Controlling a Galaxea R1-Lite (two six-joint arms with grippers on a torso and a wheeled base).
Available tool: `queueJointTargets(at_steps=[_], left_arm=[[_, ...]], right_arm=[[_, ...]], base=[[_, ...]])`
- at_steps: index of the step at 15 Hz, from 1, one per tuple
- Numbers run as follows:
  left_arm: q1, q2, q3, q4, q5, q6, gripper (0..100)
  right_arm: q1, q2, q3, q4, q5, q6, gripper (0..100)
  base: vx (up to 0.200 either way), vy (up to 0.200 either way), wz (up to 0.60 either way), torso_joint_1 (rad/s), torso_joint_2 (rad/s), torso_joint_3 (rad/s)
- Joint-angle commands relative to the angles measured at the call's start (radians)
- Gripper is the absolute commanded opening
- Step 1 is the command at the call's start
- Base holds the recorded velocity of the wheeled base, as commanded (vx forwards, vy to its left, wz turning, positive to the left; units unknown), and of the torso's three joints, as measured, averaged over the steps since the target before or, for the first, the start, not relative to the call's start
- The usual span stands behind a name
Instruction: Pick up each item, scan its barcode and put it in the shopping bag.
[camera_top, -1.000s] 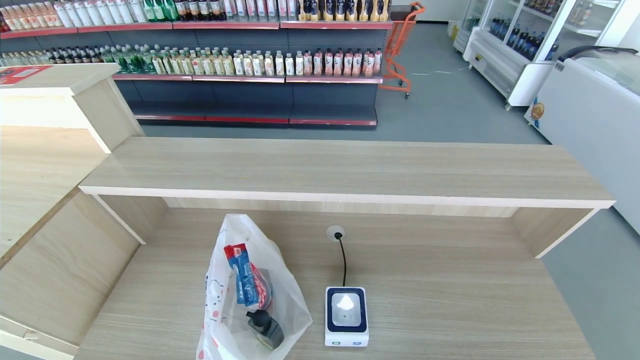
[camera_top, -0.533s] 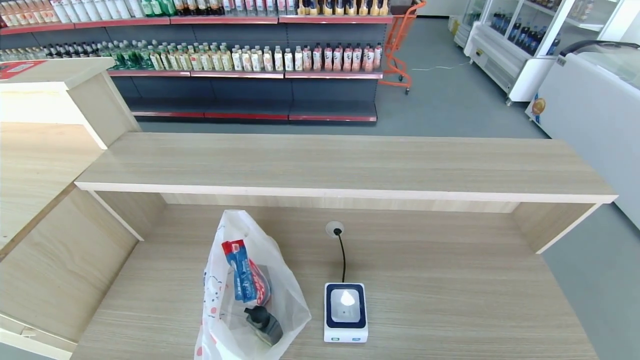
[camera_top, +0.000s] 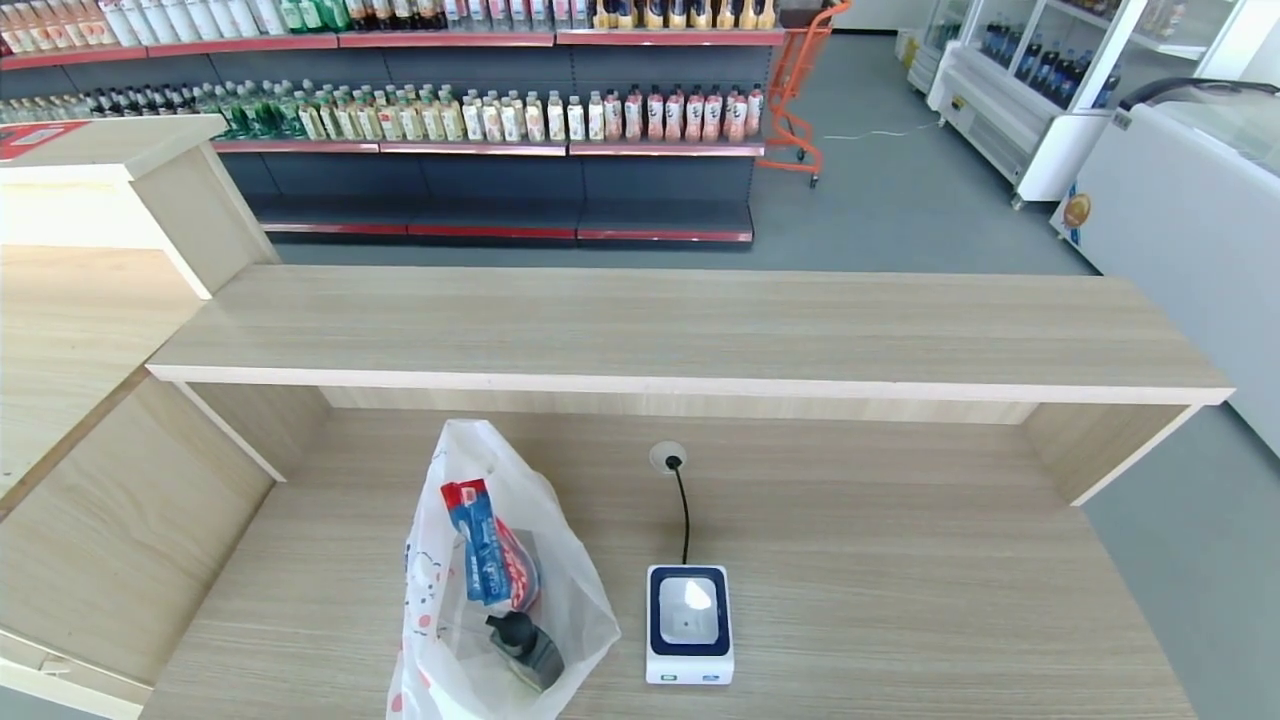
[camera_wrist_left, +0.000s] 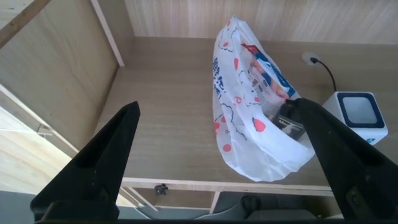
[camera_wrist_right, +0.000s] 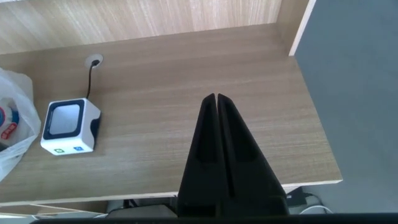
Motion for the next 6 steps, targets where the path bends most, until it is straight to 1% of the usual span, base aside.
queueJointTargets(at_steps=[1, 6], left_arm=[[0.000, 0.000, 0.000, 0.000, 0.000, 0.000, 100], [0.000, 0.000, 0.000, -0.001, 0.000, 0.000, 100]], right_arm=[[0.001, 0.002, 0.000, 0.000, -0.001, 0.000, 0], [0.001, 0.003, 0.000, 0.000, -0.001, 0.000, 0]], base=[[0.000, 0.000, 0.00, 0.000, 0.00, 0.000], [0.000, 0.000, 0.00, 0.000, 0.00, 0.000]])
